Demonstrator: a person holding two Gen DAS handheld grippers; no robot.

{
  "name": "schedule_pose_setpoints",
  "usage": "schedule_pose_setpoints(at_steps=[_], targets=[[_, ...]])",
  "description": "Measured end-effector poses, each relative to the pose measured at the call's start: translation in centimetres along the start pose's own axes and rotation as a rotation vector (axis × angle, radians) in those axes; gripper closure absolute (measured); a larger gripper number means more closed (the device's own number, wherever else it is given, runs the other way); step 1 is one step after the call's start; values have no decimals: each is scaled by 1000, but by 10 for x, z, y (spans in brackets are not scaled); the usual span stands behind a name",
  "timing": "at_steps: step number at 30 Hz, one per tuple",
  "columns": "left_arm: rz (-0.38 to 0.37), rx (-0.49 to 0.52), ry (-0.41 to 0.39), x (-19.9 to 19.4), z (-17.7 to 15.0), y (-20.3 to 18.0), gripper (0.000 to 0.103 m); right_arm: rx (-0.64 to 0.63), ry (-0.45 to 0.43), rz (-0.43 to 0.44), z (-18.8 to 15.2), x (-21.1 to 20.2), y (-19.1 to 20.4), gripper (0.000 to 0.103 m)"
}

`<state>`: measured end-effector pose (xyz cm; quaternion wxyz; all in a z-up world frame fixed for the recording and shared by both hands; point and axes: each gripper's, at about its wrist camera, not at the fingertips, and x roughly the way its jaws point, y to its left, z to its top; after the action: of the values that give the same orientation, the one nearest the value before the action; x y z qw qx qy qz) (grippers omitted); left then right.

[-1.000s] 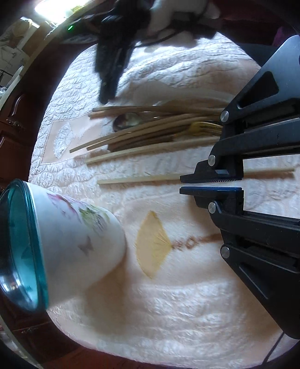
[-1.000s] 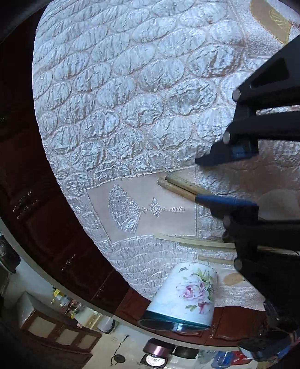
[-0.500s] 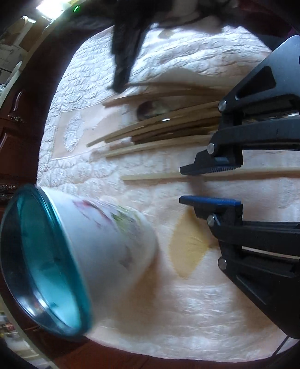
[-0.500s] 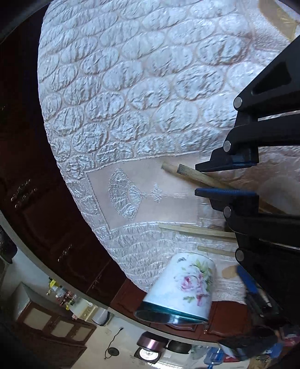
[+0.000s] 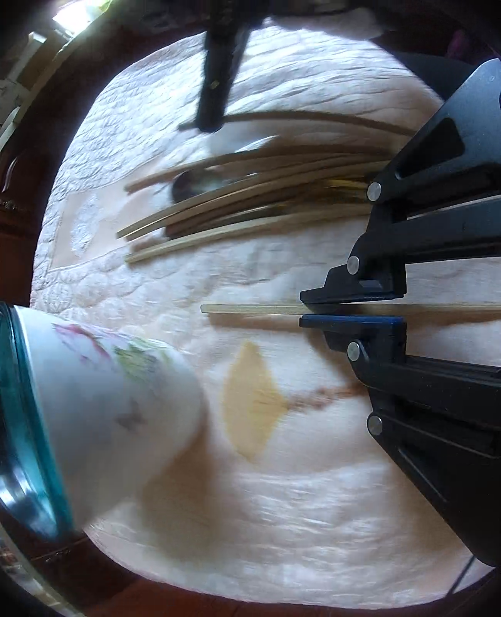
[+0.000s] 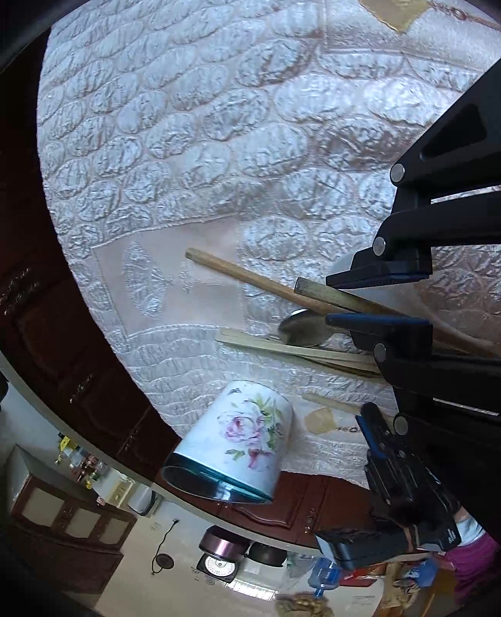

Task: Organize utensils
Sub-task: 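Lift the held chopstick with the left gripper while the right gripper lifts its chopstick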

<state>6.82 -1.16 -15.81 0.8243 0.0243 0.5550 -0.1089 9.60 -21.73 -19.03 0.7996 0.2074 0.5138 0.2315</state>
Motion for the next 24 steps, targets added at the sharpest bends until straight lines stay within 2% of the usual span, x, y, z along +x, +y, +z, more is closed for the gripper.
schedule_pose_setpoints(at_steps=[3,5,8,10,16,18,20,24], targets=[[-35,1,28,-7,-14,1,99,4,10,-7,-6,2,-1,91],[-28,4,28,-10,-16,2,99,3,10,-14,-8,2,0,91],[-16,-7,11,-9,-3,7,95,8,9,-20,-10,-4,-3,91],[-17,-10,-1,-5,5,8,85,10,8,-27,-11,-9,-7,91],[50,46,-4,13,26,-1,84,18,4,-35,-16,-20,-13,91],[66,75,-5,16,28,-4,85,14,-2,-34,-18,-23,-11,91],[45,76,-4,12,26,-3,98,7,-12,-28,-17,-27,-7,91],[-40,20,-41,-11,25,5,99,-37,-42,2,-15,-43,10,91]])
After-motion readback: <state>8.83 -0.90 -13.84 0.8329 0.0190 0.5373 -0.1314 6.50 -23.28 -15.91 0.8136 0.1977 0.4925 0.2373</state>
